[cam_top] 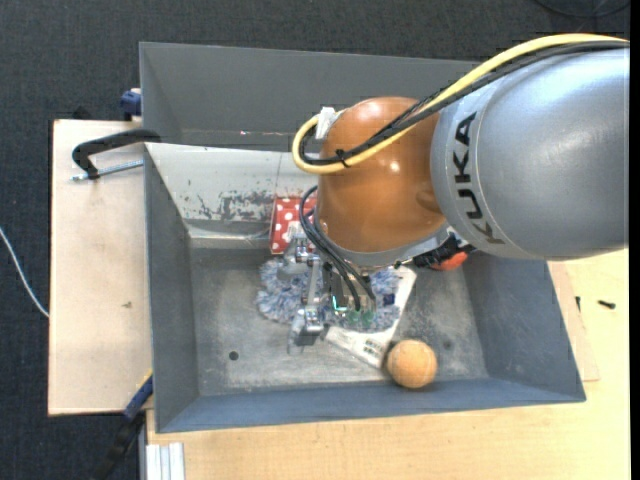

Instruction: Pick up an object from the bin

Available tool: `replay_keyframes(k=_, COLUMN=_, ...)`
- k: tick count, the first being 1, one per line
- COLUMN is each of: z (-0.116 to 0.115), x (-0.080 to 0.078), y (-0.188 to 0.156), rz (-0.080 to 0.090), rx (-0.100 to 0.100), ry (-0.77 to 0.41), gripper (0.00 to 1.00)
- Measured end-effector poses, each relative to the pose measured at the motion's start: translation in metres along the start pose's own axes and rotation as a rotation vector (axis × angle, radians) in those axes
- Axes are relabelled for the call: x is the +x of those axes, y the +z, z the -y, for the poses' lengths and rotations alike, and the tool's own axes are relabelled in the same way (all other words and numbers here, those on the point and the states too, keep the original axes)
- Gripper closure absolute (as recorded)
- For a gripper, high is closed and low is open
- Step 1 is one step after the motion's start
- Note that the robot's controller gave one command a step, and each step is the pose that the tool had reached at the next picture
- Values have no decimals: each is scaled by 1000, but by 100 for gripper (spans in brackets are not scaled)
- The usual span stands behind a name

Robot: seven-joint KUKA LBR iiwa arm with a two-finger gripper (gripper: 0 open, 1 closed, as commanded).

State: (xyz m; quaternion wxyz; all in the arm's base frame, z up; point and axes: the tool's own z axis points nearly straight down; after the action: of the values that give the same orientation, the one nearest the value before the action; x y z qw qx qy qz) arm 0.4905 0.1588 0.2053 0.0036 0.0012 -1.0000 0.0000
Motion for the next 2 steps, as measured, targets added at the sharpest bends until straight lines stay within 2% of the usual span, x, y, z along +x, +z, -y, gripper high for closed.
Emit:
replay_keyframes(k=1, z=1, x=-2, y=-4, rz=8, rx=-2, ry=2, gripper=0)
replay_keyframes(k=2, z=19, x=-28, y=53, rz=14, rx=-4, ry=10, gripper=0)
